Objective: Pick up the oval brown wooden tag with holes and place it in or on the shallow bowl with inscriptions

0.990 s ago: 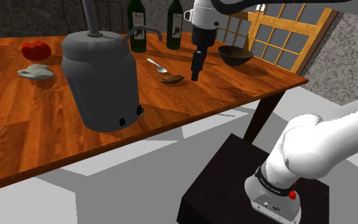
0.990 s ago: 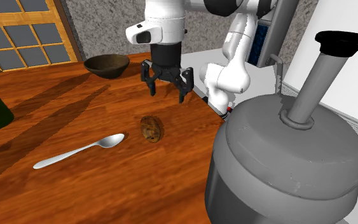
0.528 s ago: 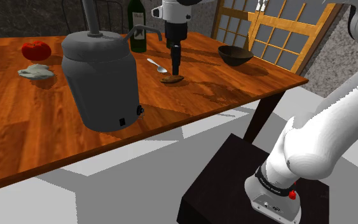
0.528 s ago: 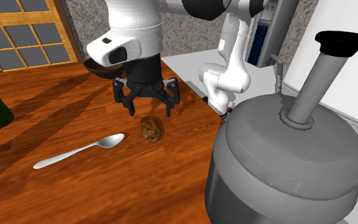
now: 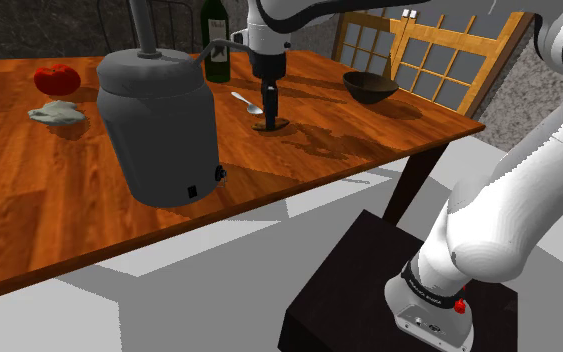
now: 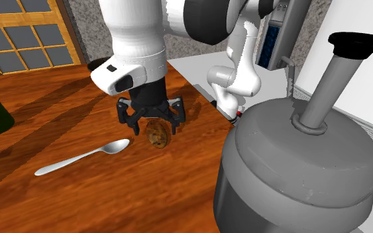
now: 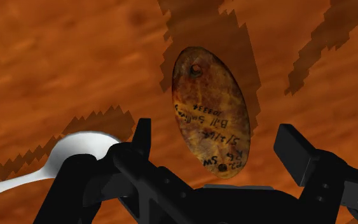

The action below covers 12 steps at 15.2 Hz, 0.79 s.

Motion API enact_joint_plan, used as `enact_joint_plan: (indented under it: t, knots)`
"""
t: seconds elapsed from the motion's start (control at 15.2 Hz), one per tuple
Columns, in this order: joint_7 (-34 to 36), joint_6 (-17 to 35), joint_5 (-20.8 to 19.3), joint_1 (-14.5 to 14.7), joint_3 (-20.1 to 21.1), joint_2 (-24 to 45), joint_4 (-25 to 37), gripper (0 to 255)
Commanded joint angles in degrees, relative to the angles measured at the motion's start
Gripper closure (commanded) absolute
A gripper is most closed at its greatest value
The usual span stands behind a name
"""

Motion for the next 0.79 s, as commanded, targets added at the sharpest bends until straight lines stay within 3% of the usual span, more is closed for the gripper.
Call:
enact_joint_plan:
  t: [0.0, 0.46, 0.53, 0.73]
  knots:
    - [0.06, 1.01, 0.01, 0.02, 0.03, -0.16, -1.15, 0]
    - [0.06, 1.0, 0.01, 0.02, 0.03, -0.15, -1.13, 0]
    - [0.06, 1.0, 0.01, 0.02, 0.03, -0.15, -1.13, 255]
    - [0.07, 1.01, 0.01, 0.03, 0.03, -0.15, -1.14, 255]
